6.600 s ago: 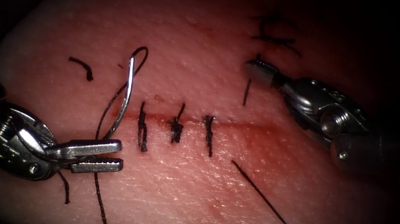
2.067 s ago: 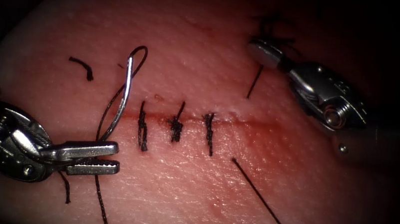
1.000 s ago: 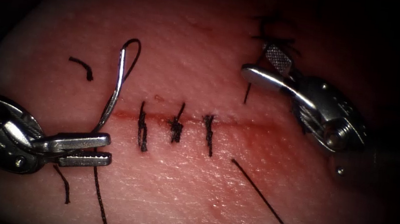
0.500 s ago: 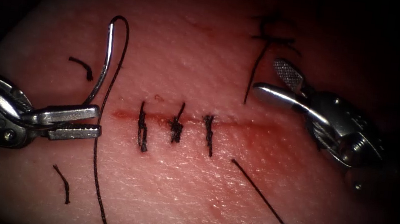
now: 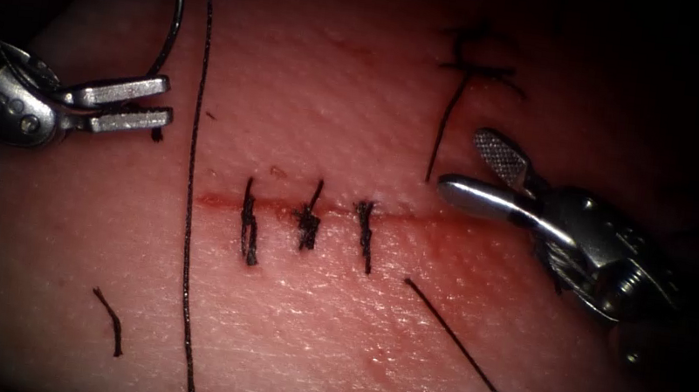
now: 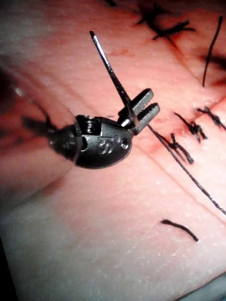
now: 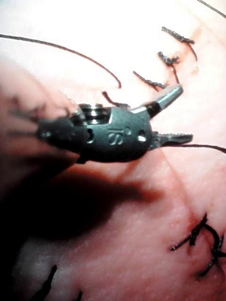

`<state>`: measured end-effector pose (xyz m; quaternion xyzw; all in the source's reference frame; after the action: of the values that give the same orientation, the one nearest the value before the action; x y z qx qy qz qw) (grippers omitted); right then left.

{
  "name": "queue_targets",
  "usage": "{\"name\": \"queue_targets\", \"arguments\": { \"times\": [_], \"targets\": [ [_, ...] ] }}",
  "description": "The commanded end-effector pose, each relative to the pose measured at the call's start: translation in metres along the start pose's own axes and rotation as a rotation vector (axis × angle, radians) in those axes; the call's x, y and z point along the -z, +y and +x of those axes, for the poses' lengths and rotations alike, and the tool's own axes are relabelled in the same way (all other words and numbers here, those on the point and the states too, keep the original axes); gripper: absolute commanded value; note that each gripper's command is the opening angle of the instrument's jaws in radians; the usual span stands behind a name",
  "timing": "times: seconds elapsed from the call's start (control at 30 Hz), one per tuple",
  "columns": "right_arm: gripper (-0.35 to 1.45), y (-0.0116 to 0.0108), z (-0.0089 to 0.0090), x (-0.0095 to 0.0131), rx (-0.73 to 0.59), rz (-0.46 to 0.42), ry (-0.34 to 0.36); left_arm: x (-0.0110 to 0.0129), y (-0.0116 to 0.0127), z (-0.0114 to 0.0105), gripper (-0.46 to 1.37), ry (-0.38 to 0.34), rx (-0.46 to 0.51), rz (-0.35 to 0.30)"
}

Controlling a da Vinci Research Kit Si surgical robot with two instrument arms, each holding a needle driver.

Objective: Wound Closure
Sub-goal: Set down the needle from the left gripper

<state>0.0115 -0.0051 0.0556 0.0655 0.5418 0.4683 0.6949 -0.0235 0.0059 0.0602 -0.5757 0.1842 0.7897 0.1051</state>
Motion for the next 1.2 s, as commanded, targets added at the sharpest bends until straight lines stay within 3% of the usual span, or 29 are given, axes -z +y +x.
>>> {"name": "queue_targets", "arguments": {
  "times": [0.03,0.2,0.43,0.5,0.57,0.73,0.8,0.87,0.9,0.93,1.2],
  "targets": [
    [1.17,0.0,0.0,0.0,0.0,0.002,-0.001,-0.0001,0.0007,-0.001,-0.35,-0.014,0.062,-0.063],
    [1.17,-0.0001,-0.0001,0.0001,0.0,0.003,-0.004,-0.0004,0.0023,-0.0041,-0.35,-0.061,0.175,-0.148],
    [1.16,-0.0002,-0.0002,0.0001,0.002,0.004,-0.009,-0.0001,0.0033,-0.0067,-0.35,-0.075,0.354,-0.154],
    [1.16,-0.0002,-0.0003,0.0001,0.002,0.004,-0.012,0.0002,0.0036,-0.0068,0.07,-0.078,0.417,-0.153],
    [1.15,-0.0002,-0.0003,0.0001,0.002,0.004,-0.012,0.0006,0.0036,-0.0066,0.28,-0.078,0.447,-0.155],
    [1.16,-0.0003,-0.0004,0.0001,0.003,0.005,-0.011,0.0021,0.0039,-0.0062,0.38,-0.082,0.458,-0.166],
    [1.15,-0.0004,-0.0005,0.0001,0.004,0.006,-0.011,0.0032,0.0038,-0.0061,0.3,-0.141,0.45,-0.168],
    [1.15,-0.0004,-0.0005,0.0002,0.004,0.006,-0.011,0.0043,0.0036,-0.006,0.54,-0.202,0.44,-0.181],
    [1.15,-0.0005,-0.0005,0.0001,0.004,0.006,-0.011,0.0054,0.0033,-0.006,0.86,-0.253,0.433,-0.198],
    [1.15,-0.0005,-0.0006,0.0001,0.004,0.006,-0.011,0.0058,0.0032,-0.0059,0.94,-0.261,0.432,-0.203],
    [1.15,-0.0007,-0.0006,0.0001,0.005,0.007,-0.01,0.0112,0.0011,-0.006,1.03,-0.317,0.435,-0.184]
  ]
}}
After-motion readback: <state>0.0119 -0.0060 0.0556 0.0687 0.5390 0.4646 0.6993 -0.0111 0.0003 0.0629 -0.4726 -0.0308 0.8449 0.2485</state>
